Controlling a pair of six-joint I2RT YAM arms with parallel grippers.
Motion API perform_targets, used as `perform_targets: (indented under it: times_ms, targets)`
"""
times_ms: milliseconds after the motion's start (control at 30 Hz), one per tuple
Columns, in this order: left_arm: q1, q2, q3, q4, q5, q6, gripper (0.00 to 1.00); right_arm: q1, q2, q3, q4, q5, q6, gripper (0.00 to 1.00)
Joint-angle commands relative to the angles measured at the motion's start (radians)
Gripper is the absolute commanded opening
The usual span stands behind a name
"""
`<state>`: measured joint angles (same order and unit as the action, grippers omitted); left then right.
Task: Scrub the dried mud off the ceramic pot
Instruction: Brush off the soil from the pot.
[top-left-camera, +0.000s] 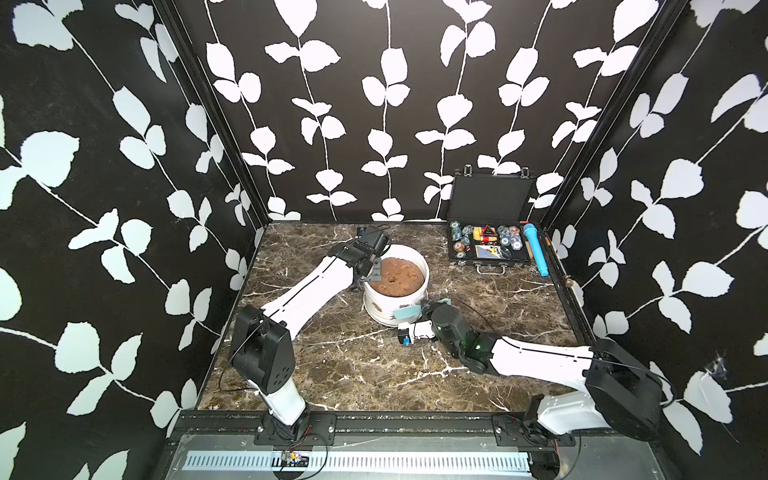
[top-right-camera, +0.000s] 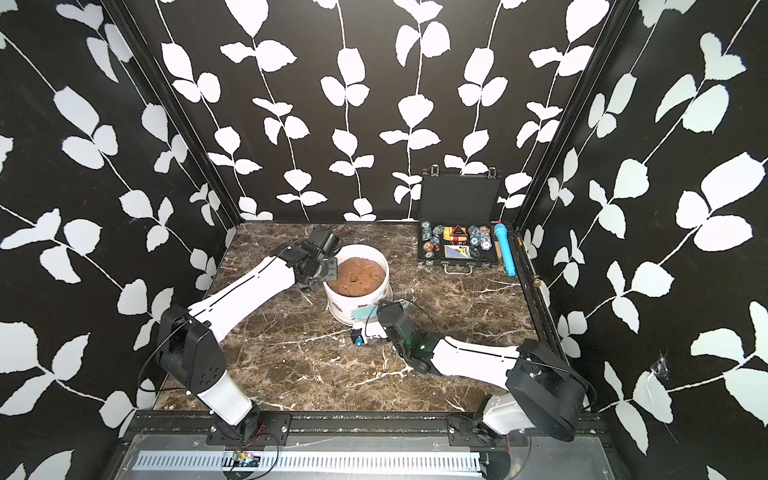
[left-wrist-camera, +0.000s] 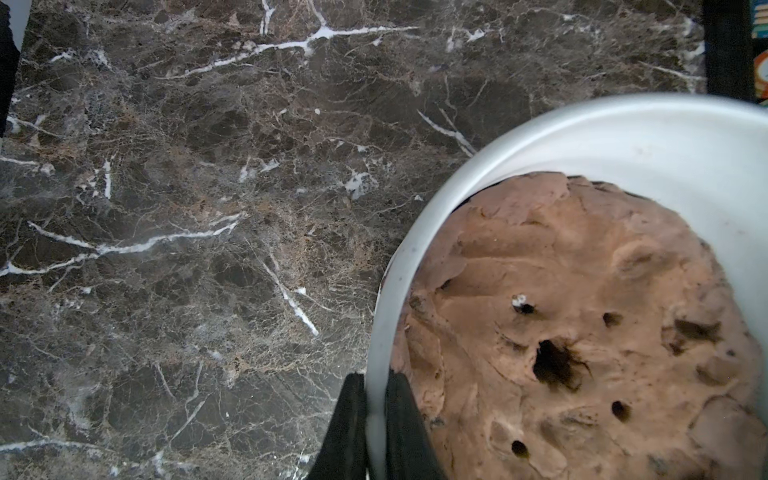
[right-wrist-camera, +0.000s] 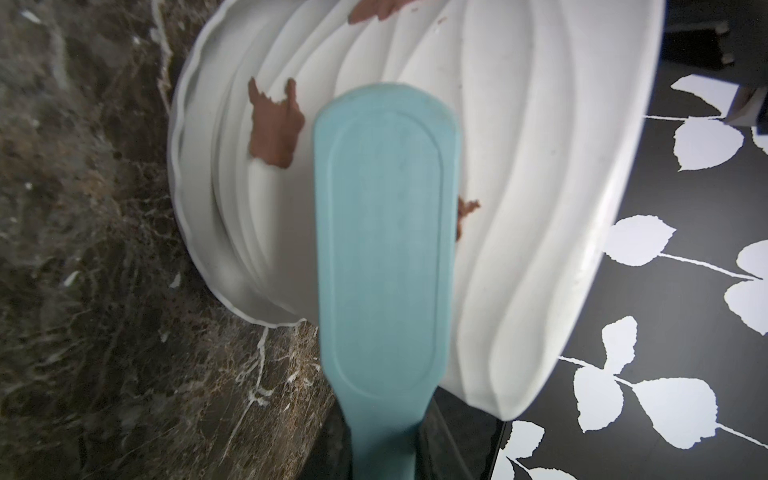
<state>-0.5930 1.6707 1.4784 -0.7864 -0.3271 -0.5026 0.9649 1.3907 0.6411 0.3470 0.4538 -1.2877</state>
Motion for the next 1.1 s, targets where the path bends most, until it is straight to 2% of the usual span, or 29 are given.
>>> perform_targets:
  times_ms: [0,267,367,600,767,1067]
  targets:
    - [0.0,0.012,0.014,-0.009,0.026,0.058,0.0,-0.02,-0.052,0.009,-0.018,0.061,0.055,0.0]
    - [0.004,0.019,0.022,0.003,0.038,0.074,0.0,0.03,-0.208,-0.03,-0.237,0.085,0.153,0.0]
    - [0.004,0.017,0.021,0.007,0.043,0.076,0.0,0.061,-0.227,-0.038,-0.264,0.095,0.173,0.0]
    - [0.005,0.008,0.008,0.009,0.044,0.071,0.0,0.078,-0.112,0.063,-0.194,0.026,0.167,0.0]
    - [0.005,0.011,0.001,0.012,0.052,0.066,0.0,0.069,-0.003,0.11,-0.092,0.031,0.158,0.0]
    - [0.005,0.02,0.004,0.009,0.05,0.076,0.0,0.006,-0.013,0.105,-0.169,0.089,0.21,0.0]
